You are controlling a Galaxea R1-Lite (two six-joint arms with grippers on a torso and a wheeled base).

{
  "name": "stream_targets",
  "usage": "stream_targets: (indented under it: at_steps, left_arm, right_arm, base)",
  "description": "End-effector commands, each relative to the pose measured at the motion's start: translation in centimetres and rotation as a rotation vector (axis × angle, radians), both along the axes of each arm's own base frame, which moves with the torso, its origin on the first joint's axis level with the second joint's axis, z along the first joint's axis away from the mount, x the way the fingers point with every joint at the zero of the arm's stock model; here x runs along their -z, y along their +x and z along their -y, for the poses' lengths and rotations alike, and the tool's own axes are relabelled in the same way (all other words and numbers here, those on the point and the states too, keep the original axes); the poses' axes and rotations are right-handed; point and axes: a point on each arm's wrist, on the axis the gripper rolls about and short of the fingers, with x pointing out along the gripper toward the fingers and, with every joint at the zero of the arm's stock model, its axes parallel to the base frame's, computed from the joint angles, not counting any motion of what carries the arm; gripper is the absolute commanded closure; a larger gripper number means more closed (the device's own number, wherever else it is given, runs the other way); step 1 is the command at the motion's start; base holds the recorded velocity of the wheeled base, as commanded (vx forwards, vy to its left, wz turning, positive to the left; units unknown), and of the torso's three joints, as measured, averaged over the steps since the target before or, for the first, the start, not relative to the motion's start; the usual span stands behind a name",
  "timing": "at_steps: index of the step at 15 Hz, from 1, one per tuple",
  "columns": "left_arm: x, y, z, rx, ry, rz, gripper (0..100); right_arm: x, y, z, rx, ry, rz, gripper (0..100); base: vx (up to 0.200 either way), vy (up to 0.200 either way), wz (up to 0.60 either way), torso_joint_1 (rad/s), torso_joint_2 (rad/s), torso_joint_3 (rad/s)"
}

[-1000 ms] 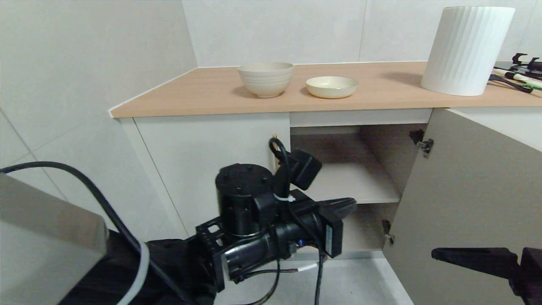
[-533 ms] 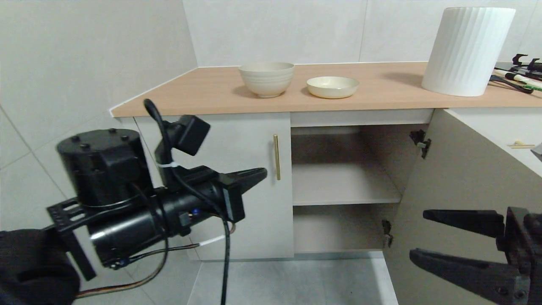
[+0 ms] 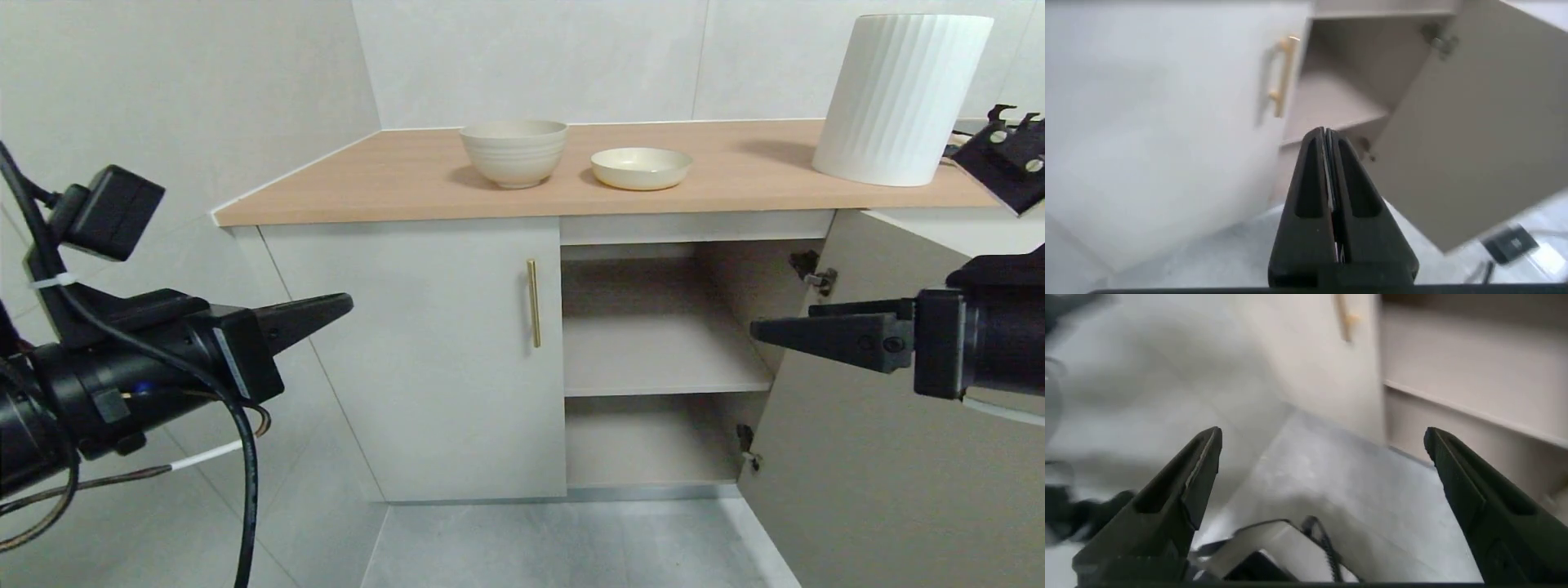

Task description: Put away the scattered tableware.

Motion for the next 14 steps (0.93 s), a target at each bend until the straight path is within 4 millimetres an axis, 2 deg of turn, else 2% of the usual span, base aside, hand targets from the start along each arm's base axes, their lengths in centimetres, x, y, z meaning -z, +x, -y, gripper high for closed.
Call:
stream_targets:
  at_steps: [1,2,14]
  left_arm:
    - [-0.52,-0.36,-0.57,-0.022,-0.006,0.014,100]
    - [-0.27,-0.27,-0.54,-0.020,0.001,-0.006,0]
    - [-0.33,-0.79,-0.65,-0.016,-0.001,0.003,0]
  right_arm:
    - [0.95,1.07,-0.45,0.032,-0.028,-0.034,0]
    - [1.13,1.16,-0.61,0.043,-0.037,-0.038,0]
    - [1.10,0.80,-0.44,0.054,-0.030,-0.042,0]
  base:
    - [0.000,0.000,0.00,0.000,0.00,0.000]
    - [0.000,0.000,0.00,0.000,0.00,0.000]
    - [0.000,0.000,0.00,0.000,0.00,0.000]
